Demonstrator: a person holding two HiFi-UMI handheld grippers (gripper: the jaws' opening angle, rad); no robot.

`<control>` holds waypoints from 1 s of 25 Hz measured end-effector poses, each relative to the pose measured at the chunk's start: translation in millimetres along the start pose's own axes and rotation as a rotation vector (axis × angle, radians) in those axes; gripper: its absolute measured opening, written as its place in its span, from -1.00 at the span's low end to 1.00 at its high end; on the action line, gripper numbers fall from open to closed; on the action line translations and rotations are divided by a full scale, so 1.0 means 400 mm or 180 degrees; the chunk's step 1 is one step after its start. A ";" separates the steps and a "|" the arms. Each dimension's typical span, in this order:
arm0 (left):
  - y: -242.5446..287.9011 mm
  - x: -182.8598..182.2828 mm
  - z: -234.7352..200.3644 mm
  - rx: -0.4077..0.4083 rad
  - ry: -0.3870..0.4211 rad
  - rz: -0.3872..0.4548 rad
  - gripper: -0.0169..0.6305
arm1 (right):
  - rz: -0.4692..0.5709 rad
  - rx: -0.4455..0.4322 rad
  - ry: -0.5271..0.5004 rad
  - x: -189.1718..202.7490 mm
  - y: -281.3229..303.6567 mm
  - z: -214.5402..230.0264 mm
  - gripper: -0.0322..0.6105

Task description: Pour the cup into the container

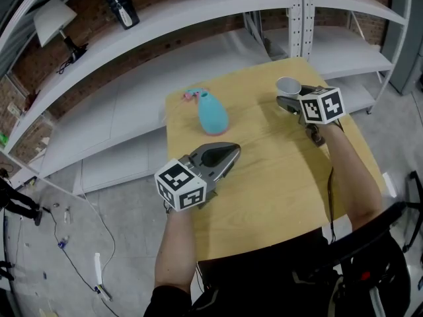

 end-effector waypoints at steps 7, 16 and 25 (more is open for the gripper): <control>-0.004 0.001 -0.006 -0.0039 -0.0014 0.0000 -0.97 | 0.0112 0.0048 -0.0055 -0.015 -0.056 -0.019 0.15; 0.000 -0.006 -0.010 -0.0257 -0.0050 0.0039 -0.97 | 0.0389 0.0011 -0.0153 -0.035 -0.183 -0.099 -0.03; -0.035 -0.091 0.162 -0.0407 -0.0196 0.0392 -0.97 | 0.0726 -0.0293 -0.0259 -0.039 -0.334 -0.280 -0.89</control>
Point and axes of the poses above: the fingertips, and each gripper's own axes: y forward along the fingers, z to its right, x out of its underside, the point moved 1 cm from there along -y, backward along the fingers, and after that the axes turned 9 degrees about -y, right-handed, at the moved point
